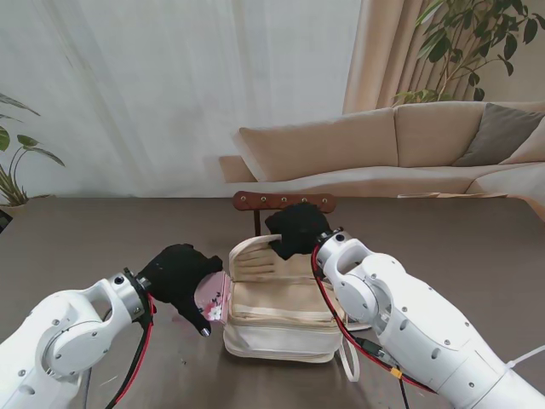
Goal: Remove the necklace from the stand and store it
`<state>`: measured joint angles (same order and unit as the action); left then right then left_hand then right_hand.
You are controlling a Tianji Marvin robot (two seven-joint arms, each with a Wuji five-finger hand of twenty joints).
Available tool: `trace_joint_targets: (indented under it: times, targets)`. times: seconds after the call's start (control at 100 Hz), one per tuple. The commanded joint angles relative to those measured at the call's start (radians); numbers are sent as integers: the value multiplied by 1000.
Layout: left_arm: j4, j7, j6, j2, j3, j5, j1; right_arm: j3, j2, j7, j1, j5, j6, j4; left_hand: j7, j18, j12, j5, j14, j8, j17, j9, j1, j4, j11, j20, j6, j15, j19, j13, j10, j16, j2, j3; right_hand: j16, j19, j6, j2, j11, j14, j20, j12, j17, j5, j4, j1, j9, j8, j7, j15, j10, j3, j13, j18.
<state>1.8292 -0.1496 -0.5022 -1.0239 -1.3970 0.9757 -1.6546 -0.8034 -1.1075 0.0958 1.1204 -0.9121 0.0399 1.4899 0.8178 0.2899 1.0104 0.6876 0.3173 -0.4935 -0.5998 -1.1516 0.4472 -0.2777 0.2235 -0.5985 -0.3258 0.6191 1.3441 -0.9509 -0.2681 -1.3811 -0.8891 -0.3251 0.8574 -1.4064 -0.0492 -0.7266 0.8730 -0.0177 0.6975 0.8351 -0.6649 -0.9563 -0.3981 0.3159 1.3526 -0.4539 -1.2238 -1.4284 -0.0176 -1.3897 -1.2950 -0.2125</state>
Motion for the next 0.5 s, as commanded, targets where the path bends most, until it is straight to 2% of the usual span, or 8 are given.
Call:
trace_joint_targets:
  times: [0.0,0.17,0.36,0.49]
  targets:
    - [-2,-18,-4,-4,4,-6,11,-9,-2,-19,6,-6,5,16,451,-68,39,97,-6,-65,-2,-69,486,83,75,-16,188,83,24,-49,90,-27,168,-550,23,-47,34,54,13,68,31,19,-390,-22,31,37,78,-35,1,-61,31,8,-22,-5]
    - [-20,-15,-5,-5,32,-15,40,-29,4,-37,24,-14,14,45,452,-68,40,98,-5,-66,-2,-68,487,83,76,-16,187,83,24,-49,89,-27,169,-550,26,-56,28,54,11,65,36,18,-396,-26,32,35,83,-43,8,-69,28,8,-23,-19]
    - [-39,-9,-5,-5,65,-25,71,-47,10,-92,28,-9,5,84,450,-68,40,96,-6,-66,-2,-69,486,83,76,-16,188,83,24,-48,91,-27,170,-549,35,-80,34,56,17,63,42,17,-410,-35,33,31,92,-47,18,-98,24,5,-23,-46]
    - [-45,-4,-4,-6,77,-29,80,-45,11,-116,14,-7,-19,87,451,-68,40,97,-6,-67,-2,-68,486,83,75,-16,187,84,24,-48,90,-28,169,-549,39,-88,46,65,29,65,38,17,-421,-46,36,31,94,-49,25,-110,25,7,-23,-50]
